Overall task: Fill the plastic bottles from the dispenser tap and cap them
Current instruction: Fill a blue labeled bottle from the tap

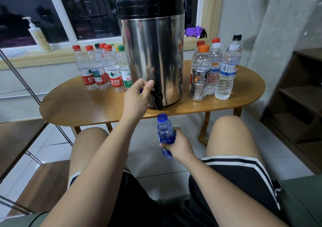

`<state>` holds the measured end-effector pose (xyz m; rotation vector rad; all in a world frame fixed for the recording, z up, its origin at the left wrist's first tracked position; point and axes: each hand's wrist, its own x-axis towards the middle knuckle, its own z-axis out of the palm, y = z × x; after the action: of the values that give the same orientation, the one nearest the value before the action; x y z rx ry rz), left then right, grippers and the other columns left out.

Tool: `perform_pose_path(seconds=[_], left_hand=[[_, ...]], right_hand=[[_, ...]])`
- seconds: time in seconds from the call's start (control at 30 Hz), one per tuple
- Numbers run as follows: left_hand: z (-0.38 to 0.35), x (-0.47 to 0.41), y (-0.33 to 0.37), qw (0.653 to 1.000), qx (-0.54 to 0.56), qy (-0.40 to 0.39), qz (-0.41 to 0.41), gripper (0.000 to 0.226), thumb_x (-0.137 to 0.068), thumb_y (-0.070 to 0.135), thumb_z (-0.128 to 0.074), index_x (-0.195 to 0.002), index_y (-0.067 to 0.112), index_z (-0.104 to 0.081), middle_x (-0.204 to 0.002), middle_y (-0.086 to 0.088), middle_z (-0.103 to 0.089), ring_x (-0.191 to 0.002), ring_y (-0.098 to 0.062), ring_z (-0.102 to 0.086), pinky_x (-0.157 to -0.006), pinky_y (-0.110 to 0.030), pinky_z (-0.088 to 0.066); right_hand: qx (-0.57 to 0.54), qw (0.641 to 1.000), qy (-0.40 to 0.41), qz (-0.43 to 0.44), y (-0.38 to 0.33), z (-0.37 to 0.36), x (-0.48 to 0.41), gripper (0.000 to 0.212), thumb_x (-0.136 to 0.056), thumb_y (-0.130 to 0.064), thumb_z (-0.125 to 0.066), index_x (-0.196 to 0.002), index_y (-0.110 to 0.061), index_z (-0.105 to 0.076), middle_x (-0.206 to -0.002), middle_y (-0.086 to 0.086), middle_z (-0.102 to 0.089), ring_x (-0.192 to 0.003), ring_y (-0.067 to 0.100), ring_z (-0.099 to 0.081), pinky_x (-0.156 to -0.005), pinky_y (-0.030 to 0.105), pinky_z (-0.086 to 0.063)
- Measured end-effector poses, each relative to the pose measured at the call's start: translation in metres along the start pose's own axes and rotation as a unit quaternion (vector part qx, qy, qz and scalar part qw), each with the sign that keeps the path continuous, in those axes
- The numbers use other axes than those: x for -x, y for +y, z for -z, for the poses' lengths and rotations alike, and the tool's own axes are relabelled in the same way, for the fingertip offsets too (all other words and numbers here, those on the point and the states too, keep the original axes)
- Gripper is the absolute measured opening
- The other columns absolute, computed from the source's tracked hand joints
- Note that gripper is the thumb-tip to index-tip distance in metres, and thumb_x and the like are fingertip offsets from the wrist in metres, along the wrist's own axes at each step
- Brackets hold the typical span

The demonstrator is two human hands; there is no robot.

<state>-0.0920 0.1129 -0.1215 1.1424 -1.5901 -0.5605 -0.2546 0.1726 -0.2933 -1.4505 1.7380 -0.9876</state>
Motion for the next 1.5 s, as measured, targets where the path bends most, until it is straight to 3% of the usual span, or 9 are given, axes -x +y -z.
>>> perform_pose_path(seconds=[0.2,0.37,0.57,0.7,0.87,1.0,1.13,1.4,1.5], left_hand=[[0.002,-0.001,0.003,1.000,-0.006,-0.010,0.002,0.040,-0.109,0.048,-0.060,-0.082,0.019,-0.057,-0.069,0.004,-0.061,-0.065,-0.008,-0.055,-0.062,-0.025,-0.045],[0.004,0.015,-0.008,0.995,0.073,-0.023,0.070,0.048,-0.104,0.066,-0.056,-0.099,0.019,-0.062,-0.073,-0.005,-0.069,-0.065,-0.015,-0.058,-0.065,-0.039,-0.048],[0.005,0.058,-0.052,0.971,0.098,0.013,0.219,0.033,-0.102,0.022,-0.039,-0.088,0.008,-0.065,-0.080,-0.010,-0.071,-0.077,-0.021,-0.057,-0.065,-0.036,-0.045],[0.005,0.075,-0.076,0.970,0.005,-0.055,0.237,0.035,-0.102,0.026,-0.043,-0.082,0.017,-0.070,-0.083,0.000,-0.067,-0.081,-0.021,-0.057,-0.071,-0.037,-0.044],[0.011,0.084,-0.096,0.970,-0.023,-0.152,0.190,0.020,-0.111,0.046,-0.056,-0.120,0.042,-0.074,-0.117,0.014,-0.072,-0.107,-0.011,-0.068,-0.091,-0.037,-0.055],[0.013,0.089,-0.099,0.976,-0.001,-0.135,0.170,0.033,-0.100,0.051,-0.074,-0.132,0.048,-0.067,-0.123,0.018,-0.075,-0.116,-0.005,-0.069,-0.098,-0.035,-0.056],[0.014,0.088,-0.094,0.981,0.035,-0.117,0.153,0.038,-0.091,0.047,-0.086,-0.126,0.043,-0.072,-0.114,0.017,-0.079,-0.111,-0.004,-0.072,-0.095,-0.031,-0.057],[0.016,0.088,-0.094,0.981,-0.080,-0.134,0.113,0.042,-0.078,0.042,-0.097,-0.117,0.034,-0.082,-0.101,0.015,-0.080,-0.097,0.005,-0.070,-0.075,-0.003,-0.045],[0.016,0.085,-0.093,0.975,-0.142,-0.138,0.103,0.045,-0.075,0.058,-0.094,-0.110,0.032,-0.082,-0.096,0.016,-0.078,-0.090,0.001,-0.071,-0.074,-0.015,-0.055]], right_hand=[[-0.001,1.000,0.002,0.002,-0.001,-0.001,0.001,0.069,-0.078,-0.038,-0.096,-0.130,-0.032,-0.050,-0.118,-0.013,-0.065,-0.109,0.014,-0.065,-0.089,0.029,-0.054],[0.000,1.000,0.002,0.008,0.000,-0.001,0.002,0.070,-0.076,-0.037,-0.098,-0.129,-0.032,-0.052,-0.119,-0.014,-0.067,-0.109,0.014,-0.066,-0.091,0.031,-0.056],[0.016,1.000,-0.001,0.007,-0.001,-0.002,0.004,0.069,-0.071,-0.042,-0.098,-0.122,-0.036,-0.051,-0.119,-0.015,-0.068,-0.107,0.013,-0.067,-0.090,0.036,-0.061],[0.028,0.999,-0.003,0.017,-0.001,-0.004,0.009,0.069,-0.070,-0.043,-0.098,-0.120,-0.035,-0.051,-0.118,-0.014,-0.069,-0.106,0.014,-0.068,-0.089,0.037,-0.060],[0.046,0.998,-0.025,0.022,-0.004,-0.006,0.019,0.066,-0.072,-0.041,-0.096,-0.121,-0.033,-0.052,-0.117,-0.013,-0.068,-0.102,0.012,-0.067,-0.083,0.030,-0.055],[0.061,0.997,-0.041,0.016,-0.001,-0.007,0.025,0.063,-0.071,-0.042,-0.095,-0.115,-0.032,-0.052,-0.108,-0.016,-0.067,-0.092,0.005,-0.064,-0.072,0.025,-0.050],[0.081,0.995,-0.052,0.013,0.000,-0.012,0.026,0.059,-0.069,-0.044,-0.092,-0.111,-0.032,-0.052,-0.102,-0.013,-0.068,-0.091,0.012,-0.066,-0.080,0.037,-0.059],[0.128,0.989,-0.064,0.030,0.000,-0.016,0.028,0.062,-0.069,-0.047,-0.090,-0.116,-0.033,-0.051,-0.111,-0.010,-0.064,-0.098,0.020,-0.064,-0.083,0.042,-0.058],[0.144,0.986,-0.067,0.039,0.002,-0.016,0.029,0.064,-0.070,-0.049,-0.090,-0.119,-0.032,-0.051,-0.114,-0.010,-0.063,-0.099,0.020,-0.064,-0.082,0.040,-0.057]])
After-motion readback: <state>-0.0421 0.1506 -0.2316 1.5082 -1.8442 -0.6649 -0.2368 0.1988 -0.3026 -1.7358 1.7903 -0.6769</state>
